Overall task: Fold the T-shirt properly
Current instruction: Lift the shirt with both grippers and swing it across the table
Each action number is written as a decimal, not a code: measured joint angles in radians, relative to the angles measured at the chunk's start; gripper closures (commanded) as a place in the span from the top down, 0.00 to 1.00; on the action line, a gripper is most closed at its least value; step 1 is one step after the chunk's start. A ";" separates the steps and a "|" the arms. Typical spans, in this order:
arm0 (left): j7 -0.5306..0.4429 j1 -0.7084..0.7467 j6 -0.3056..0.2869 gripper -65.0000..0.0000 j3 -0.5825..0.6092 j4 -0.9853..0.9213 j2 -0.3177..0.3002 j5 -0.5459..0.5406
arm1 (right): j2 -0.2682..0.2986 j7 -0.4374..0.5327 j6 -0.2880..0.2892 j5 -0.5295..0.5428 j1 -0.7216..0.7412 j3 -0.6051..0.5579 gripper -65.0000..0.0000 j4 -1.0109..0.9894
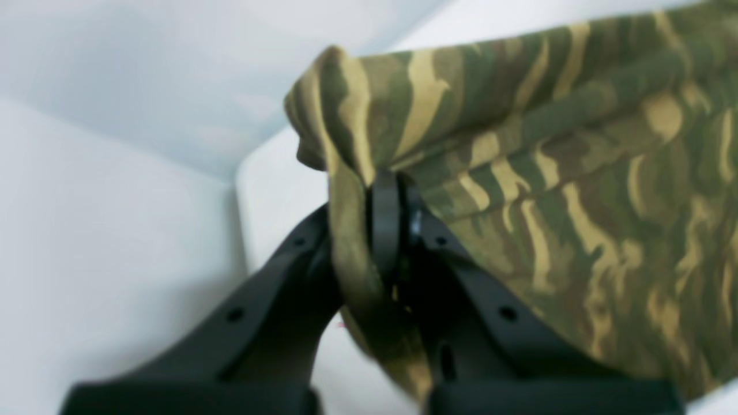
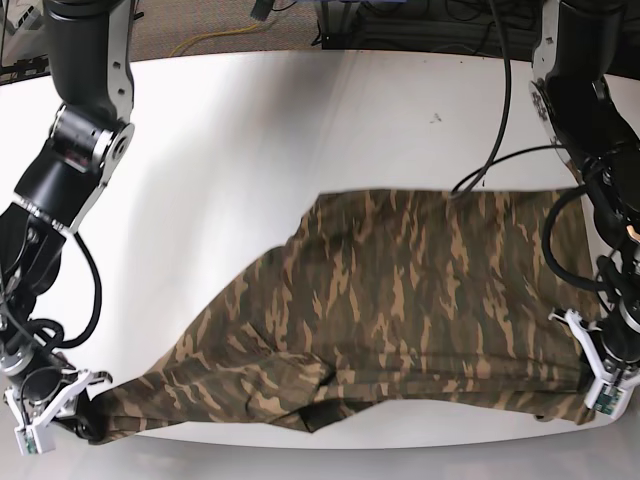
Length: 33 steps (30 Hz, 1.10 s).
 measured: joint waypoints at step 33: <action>0.010 0.180 0.002 0.00 -0.021 0.093 -0.039 -0.017 | 0.072 -0.142 0.003 0.158 -0.236 0.061 0.00 0.034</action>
